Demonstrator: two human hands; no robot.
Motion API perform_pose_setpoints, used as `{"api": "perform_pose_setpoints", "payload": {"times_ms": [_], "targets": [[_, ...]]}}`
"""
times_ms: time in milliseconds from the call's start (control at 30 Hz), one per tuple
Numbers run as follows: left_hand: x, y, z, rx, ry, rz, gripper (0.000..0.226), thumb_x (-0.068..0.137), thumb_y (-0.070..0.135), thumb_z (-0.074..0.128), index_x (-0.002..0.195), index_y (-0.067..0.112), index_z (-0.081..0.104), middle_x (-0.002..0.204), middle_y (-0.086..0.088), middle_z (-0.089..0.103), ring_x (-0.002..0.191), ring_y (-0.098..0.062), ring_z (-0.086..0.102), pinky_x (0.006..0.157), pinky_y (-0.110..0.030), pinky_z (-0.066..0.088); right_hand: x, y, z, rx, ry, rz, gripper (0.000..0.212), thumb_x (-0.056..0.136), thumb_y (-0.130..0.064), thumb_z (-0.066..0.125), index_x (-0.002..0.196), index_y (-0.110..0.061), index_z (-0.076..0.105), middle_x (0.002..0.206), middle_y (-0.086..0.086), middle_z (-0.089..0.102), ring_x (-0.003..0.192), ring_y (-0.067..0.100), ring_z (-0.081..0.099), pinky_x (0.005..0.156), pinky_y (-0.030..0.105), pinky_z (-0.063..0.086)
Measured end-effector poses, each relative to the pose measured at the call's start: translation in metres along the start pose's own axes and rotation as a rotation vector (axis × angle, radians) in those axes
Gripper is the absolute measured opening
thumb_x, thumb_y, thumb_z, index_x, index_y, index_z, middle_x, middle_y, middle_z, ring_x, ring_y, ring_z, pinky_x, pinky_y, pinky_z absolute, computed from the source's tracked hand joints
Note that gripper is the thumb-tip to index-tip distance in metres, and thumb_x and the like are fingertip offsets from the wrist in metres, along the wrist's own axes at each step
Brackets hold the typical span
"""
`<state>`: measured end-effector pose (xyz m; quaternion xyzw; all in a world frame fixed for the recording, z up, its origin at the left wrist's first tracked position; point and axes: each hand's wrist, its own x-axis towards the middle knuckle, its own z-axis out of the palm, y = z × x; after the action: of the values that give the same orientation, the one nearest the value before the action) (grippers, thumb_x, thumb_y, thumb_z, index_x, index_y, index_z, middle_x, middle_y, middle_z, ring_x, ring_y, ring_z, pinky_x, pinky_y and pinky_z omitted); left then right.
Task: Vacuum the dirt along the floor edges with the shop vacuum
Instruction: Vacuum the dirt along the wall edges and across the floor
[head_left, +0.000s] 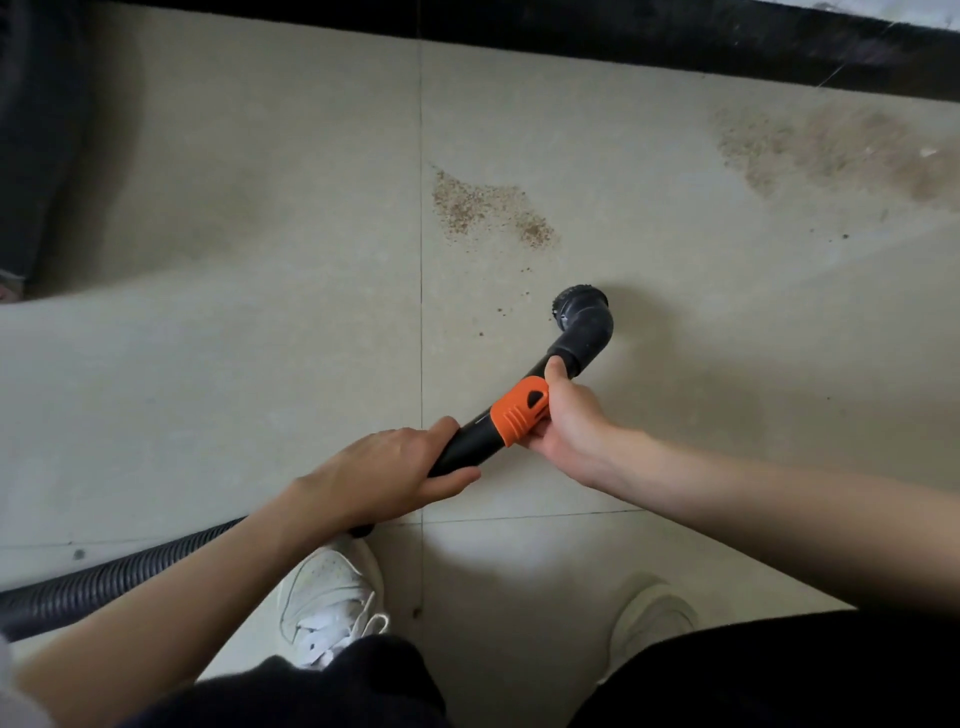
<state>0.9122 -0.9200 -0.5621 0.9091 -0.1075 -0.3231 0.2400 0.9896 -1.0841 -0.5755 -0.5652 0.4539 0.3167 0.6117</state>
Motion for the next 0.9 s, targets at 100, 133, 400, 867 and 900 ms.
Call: {"api": "perform_pose_setpoints", "payload": {"times_ms": [100,133,400,867,900], "targets": [[-0.006,-0.005,0.004,0.033,0.053,-0.022,0.04,0.094,0.053,0.04,0.107,0.015,0.041,0.083,-0.002,0.06,0.076,-0.026,0.06,0.063,-0.032,0.04,0.0,0.003,0.008,-0.021,-0.026,-0.004,0.032,0.102,-0.038,0.041,0.11,-0.008,0.047,0.093,0.01,0.06,0.086,0.027,0.061,0.078,0.047,0.051],[-0.007,-0.005,0.005,0.032,0.083,-0.028,0.041,0.093,0.053,0.04,0.108,0.015,0.04,0.087,-0.004,0.063,0.079,-0.027,0.061,0.063,-0.032,0.041,0.0,0.003,0.01,-0.026,-0.033,-0.006,0.032,0.102,-0.038,0.042,0.107,-0.007,0.048,0.091,0.01,0.06,0.083,0.026,0.062,0.079,0.047,0.052],[-0.001,-0.003,0.005,-0.062,0.239,-0.064,0.043,0.095,0.05,0.039,0.119,0.014,0.04,0.091,-0.005,0.063,0.083,-0.029,0.062,0.061,-0.031,0.038,0.005,-0.013,0.013,-0.128,-0.059,-0.077,0.021,0.094,-0.027,0.061,0.092,-0.007,0.054,0.087,0.014,0.065,0.075,0.025,0.065,0.061,0.036,0.054],[0.058,0.005,-0.022,-0.05,0.307,-0.109,0.044,0.095,0.05,0.038,0.12,0.013,0.039,0.094,-0.008,0.064,0.085,-0.032,0.062,0.061,-0.031,0.037,0.039,-0.074,0.029,-0.12,0.056,-0.254,0.018,0.097,-0.024,0.056,0.098,-0.007,0.053,0.084,0.009,0.06,0.07,0.022,0.06,0.057,0.034,0.051],[0.061,0.004,-0.024,-0.05,0.318,-0.118,0.044,0.095,0.05,0.038,0.119,0.013,0.039,0.093,-0.008,0.064,0.085,-0.032,0.062,0.061,-0.031,0.036,0.041,-0.078,0.032,-0.128,0.051,-0.256,0.018,0.097,-0.024,0.056,0.099,-0.007,0.052,0.084,0.009,0.06,0.071,0.022,0.06,0.058,0.034,0.051]]}}
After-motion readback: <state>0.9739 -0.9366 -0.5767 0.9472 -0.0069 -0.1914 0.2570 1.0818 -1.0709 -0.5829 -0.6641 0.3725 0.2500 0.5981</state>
